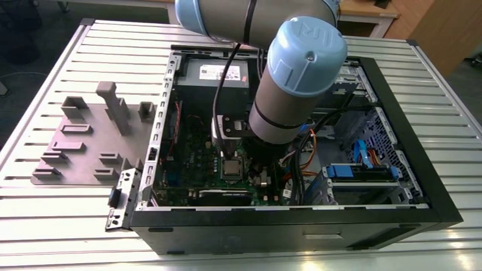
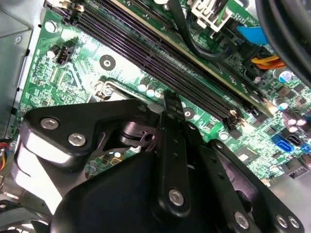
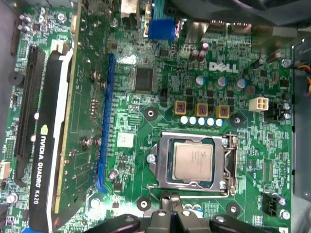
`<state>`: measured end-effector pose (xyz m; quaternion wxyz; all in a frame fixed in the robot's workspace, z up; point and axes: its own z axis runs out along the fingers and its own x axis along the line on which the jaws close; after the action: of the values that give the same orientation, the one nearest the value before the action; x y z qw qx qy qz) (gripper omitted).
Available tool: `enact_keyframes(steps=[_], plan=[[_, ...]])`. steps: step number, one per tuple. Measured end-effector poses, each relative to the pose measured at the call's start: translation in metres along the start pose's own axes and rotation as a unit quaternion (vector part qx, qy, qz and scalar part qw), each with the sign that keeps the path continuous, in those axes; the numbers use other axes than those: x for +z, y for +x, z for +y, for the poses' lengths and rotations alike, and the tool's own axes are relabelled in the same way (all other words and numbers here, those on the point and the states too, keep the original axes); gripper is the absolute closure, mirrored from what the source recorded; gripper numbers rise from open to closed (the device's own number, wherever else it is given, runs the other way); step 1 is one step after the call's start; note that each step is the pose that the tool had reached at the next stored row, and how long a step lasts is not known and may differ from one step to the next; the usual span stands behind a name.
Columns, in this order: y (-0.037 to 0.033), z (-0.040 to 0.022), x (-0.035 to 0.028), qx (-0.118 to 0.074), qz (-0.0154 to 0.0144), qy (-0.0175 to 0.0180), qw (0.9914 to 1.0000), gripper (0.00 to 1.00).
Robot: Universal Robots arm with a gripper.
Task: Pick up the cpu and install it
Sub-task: 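Install the first cpu locking lever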
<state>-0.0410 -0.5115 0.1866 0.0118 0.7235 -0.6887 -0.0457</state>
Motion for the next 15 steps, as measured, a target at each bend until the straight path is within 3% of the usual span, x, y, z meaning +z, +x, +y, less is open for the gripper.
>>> enact_keyframes(steps=[15], plan=[[-0.0010, 0.0018, -0.0202, 0.000, -0.0009, 0.0000, 1.00000, 0.89]])
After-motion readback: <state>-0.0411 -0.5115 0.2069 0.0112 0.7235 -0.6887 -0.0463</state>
